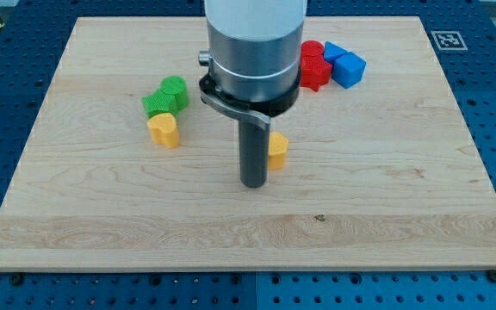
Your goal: Move the yellow hexagon right to the yellow heart
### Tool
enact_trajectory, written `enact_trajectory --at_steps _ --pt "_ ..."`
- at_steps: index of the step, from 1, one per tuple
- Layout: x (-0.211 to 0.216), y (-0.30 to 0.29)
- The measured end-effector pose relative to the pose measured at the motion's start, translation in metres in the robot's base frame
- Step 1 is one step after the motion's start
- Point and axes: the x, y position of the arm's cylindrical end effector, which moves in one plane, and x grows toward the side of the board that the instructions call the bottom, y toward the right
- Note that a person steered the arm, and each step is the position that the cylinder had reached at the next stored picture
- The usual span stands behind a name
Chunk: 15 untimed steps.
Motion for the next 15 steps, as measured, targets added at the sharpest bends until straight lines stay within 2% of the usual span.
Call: enact_trajectory --at_steps 1,4,8,12,15 --pt "0.037 0.039" --pt "-0.040 0.032" --pt "-0.090 0.028" --pt "-0.089 0.014" --pt "-0.068 0.007"
